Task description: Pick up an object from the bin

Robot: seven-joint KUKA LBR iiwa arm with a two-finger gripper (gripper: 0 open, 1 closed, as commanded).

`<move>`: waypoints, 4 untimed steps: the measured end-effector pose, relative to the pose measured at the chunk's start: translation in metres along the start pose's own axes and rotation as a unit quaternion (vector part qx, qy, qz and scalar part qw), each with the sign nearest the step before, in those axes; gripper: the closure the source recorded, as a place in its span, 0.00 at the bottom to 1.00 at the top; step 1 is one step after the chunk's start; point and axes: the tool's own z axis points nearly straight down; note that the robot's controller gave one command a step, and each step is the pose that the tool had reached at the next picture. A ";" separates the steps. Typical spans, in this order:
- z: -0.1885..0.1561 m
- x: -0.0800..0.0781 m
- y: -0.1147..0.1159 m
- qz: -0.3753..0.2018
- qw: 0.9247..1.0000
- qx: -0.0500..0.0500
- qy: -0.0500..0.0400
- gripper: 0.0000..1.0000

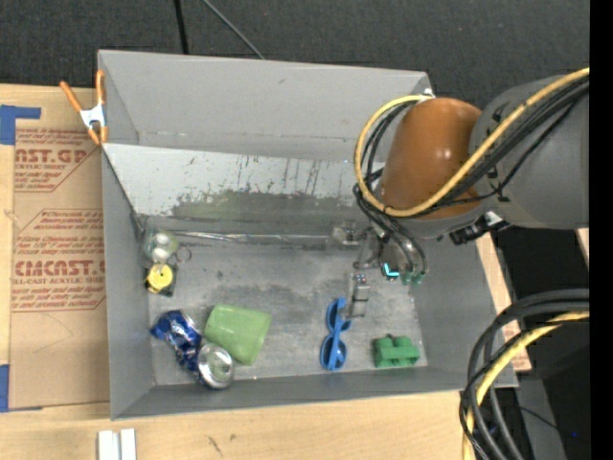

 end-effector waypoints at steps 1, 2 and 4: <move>0.080 0.038 -0.031 -0.208 0.978 0.001 -0.001 0.00; 0.078 0.037 -0.030 -0.208 0.978 0.001 -0.003 1.00; -0.078 0.031 -0.046 -0.185 0.983 0.002 -0.008 1.00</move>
Offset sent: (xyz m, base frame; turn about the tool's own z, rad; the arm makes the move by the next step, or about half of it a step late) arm -0.0372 -0.0305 -0.0774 -0.4202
